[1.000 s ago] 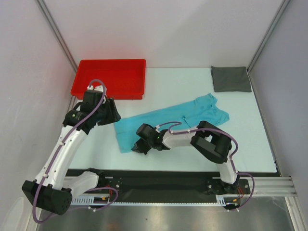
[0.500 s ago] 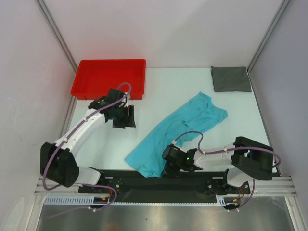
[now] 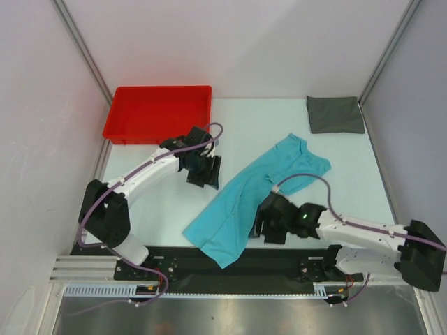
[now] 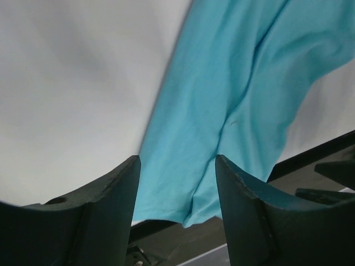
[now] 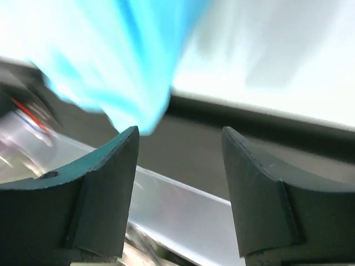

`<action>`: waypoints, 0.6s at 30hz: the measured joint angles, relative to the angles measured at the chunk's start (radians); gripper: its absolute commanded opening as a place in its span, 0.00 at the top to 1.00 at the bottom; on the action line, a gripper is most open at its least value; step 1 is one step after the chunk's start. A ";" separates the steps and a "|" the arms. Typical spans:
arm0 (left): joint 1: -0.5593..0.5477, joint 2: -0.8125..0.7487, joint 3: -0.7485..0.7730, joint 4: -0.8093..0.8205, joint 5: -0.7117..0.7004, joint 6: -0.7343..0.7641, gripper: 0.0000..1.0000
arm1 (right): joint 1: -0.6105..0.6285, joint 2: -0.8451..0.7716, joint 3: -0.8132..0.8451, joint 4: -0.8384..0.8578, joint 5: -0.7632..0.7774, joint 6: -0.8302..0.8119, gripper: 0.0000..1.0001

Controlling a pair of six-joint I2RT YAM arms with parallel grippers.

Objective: Fold and stack the t-shirts
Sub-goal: Fold the tshirt

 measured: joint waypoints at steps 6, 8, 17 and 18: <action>0.000 0.080 0.177 0.052 -0.021 0.002 0.38 | -0.519 -0.082 0.137 -0.121 0.013 -0.193 0.19; 0.000 0.094 0.179 0.063 -0.031 0.002 0.38 | -0.697 -0.053 0.186 -0.138 0.010 -0.269 0.18; 0.000 0.080 0.006 0.066 -0.075 0.000 0.39 | -1.171 0.220 0.322 -0.121 -0.036 -0.459 0.19; 0.000 0.076 -0.009 0.063 -0.076 0.001 0.39 | -1.188 0.245 0.330 -0.112 -0.040 -0.464 0.19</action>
